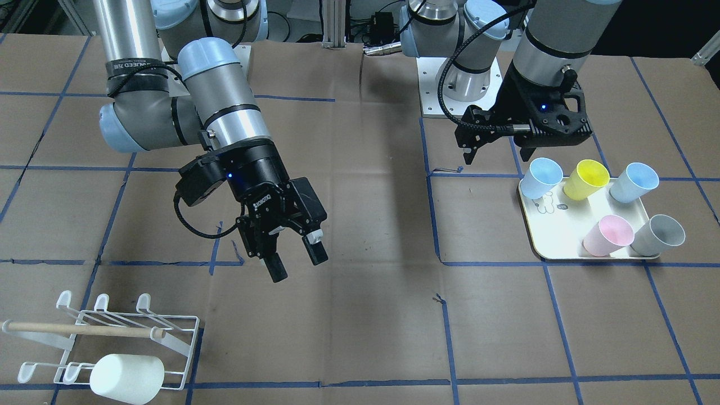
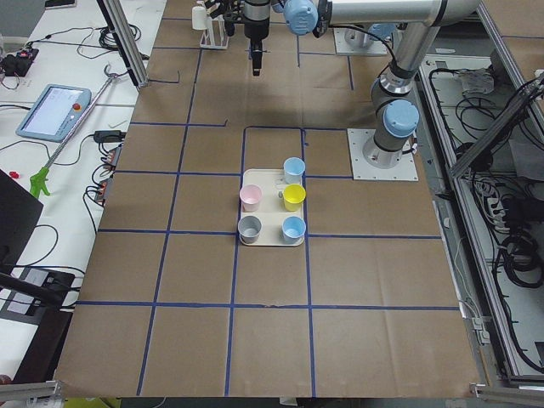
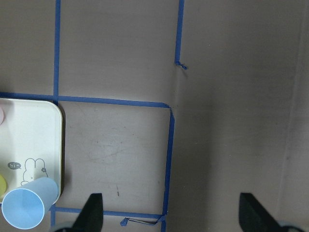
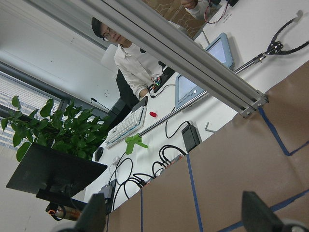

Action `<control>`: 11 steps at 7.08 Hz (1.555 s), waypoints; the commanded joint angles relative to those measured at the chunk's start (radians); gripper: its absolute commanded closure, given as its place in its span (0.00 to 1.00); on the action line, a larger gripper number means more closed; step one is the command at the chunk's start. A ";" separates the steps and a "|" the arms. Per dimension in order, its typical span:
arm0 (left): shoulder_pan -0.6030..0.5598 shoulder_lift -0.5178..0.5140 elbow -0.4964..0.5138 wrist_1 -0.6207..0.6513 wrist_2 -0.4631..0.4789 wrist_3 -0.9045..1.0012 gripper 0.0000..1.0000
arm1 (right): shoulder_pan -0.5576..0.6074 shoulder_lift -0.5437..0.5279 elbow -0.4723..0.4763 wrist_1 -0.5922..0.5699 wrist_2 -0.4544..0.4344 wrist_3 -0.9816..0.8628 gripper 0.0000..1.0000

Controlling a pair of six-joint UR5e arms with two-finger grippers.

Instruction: Transfer IKEA cup to right arm and place on rack

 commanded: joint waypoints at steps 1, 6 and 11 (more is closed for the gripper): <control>0.069 0.062 -0.097 -0.005 0.010 0.091 0.01 | 0.017 -0.005 0.016 0.003 0.001 0.032 0.00; 0.442 0.159 -0.383 0.132 0.007 0.469 0.01 | 0.018 -0.022 0.047 0.001 0.000 0.112 0.00; 0.551 0.132 -0.636 0.383 0.007 0.584 0.01 | 0.017 -0.022 0.054 -0.006 0.006 0.118 0.00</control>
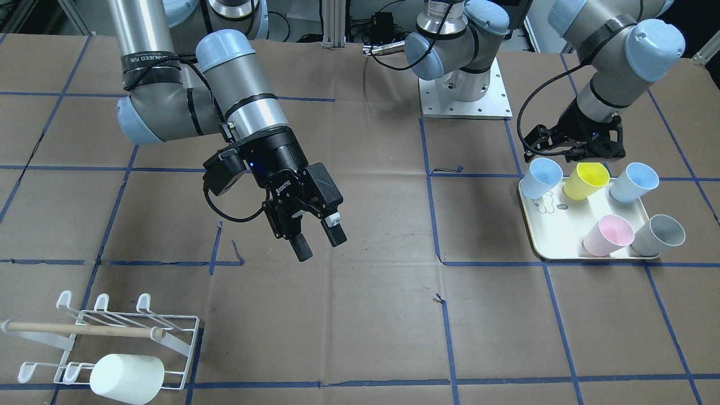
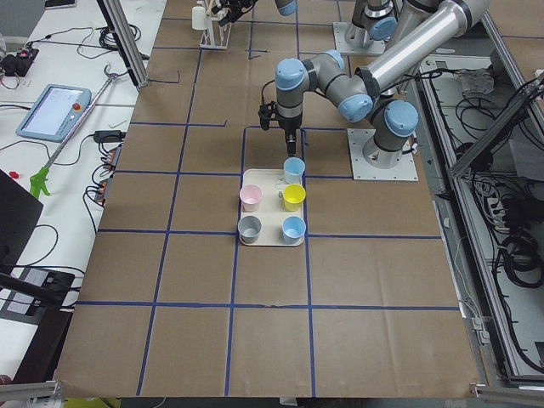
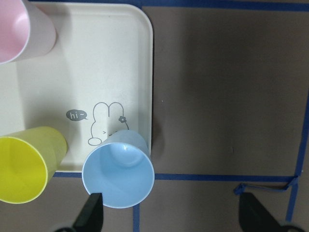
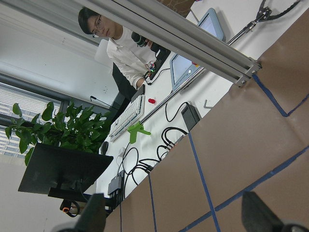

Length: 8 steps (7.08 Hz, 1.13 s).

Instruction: Transfer IKEA cup to right arm and place on rack

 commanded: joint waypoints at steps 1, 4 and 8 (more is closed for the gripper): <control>0.022 -0.014 -0.108 0.078 -0.002 0.029 0.02 | 0.000 0.002 0.004 -0.005 0.004 0.001 0.00; 0.022 -0.069 -0.114 0.132 0.001 0.032 0.03 | 0.000 0.010 0.004 -0.007 0.003 0.001 0.00; 0.022 -0.071 -0.110 0.141 0.004 0.035 1.00 | -0.001 0.013 0.004 -0.010 0.003 0.002 0.00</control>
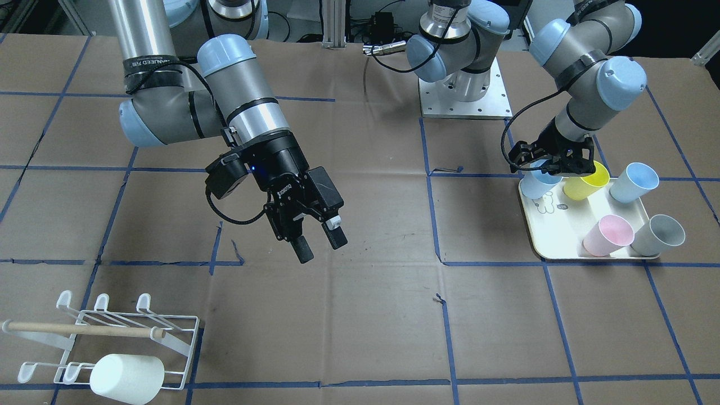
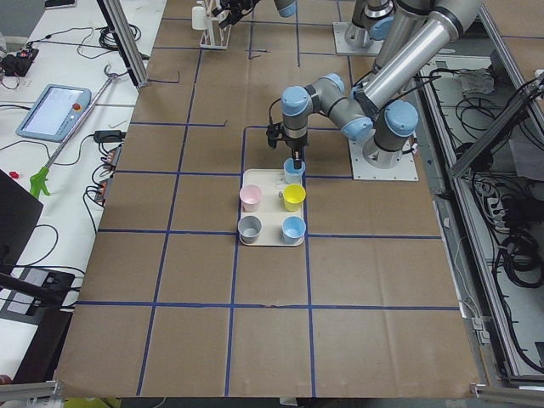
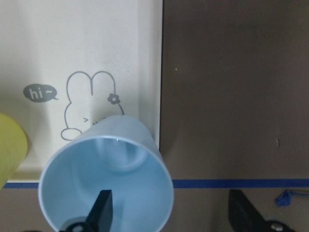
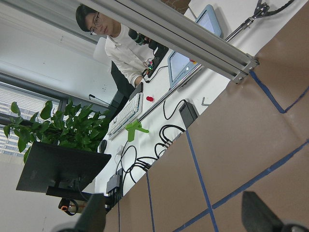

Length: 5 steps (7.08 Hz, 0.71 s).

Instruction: Transfer IKEA cup to right arm and place on rack

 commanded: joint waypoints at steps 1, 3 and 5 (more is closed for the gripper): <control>0.000 -0.001 0.002 0.008 0.002 0.002 1.00 | -0.013 0.003 0.001 -0.001 0.001 -0.001 0.00; 0.000 0.001 0.022 0.008 0.041 0.002 1.00 | -0.055 -0.011 0.001 0.001 -0.002 -0.001 0.00; -0.009 0.028 0.158 -0.084 0.046 -0.010 1.00 | -0.076 -0.019 0.010 -0.001 -0.005 -0.001 0.00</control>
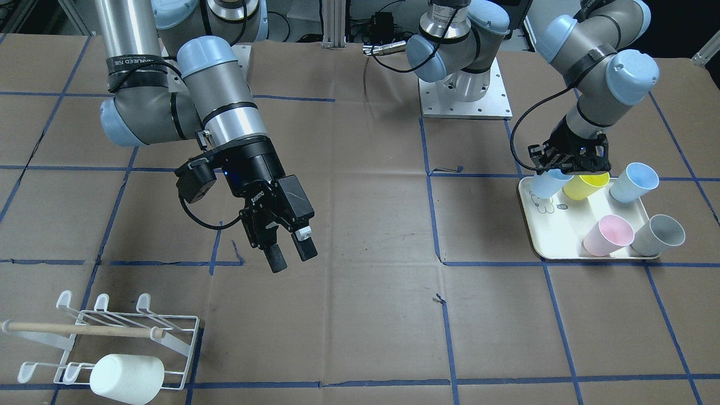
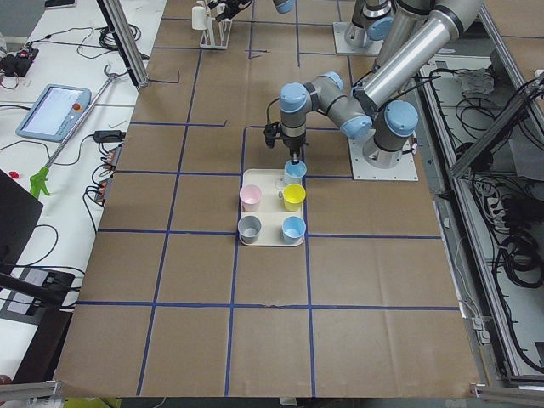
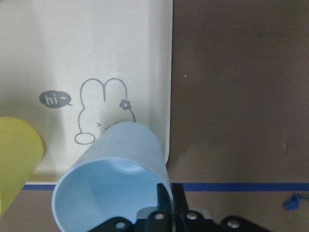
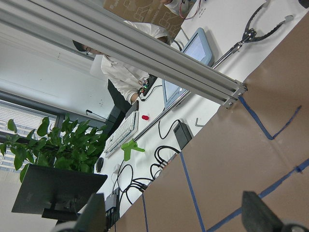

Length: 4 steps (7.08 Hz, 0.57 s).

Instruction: Transfer IKEA cup to right arm and place on rack

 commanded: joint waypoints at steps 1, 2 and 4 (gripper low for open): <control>-0.015 0.011 0.224 -0.200 -0.003 -0.013 1.00 | -0.039 -0.028 0.041 -0.001 -0.003 -0.002 0.00; -0.025 -0.011 0.380 -0.351 -0.017 -0.034 1.00 | -0.087 -0.063 0.089 -0.001 0.018 -0.003 0.00; -0.101 -0.064 0.594 -0.433 -0.063 -0.039 1.00 | -0.118 -0.091 0.127 -0.001 0.070 -0.002 0.00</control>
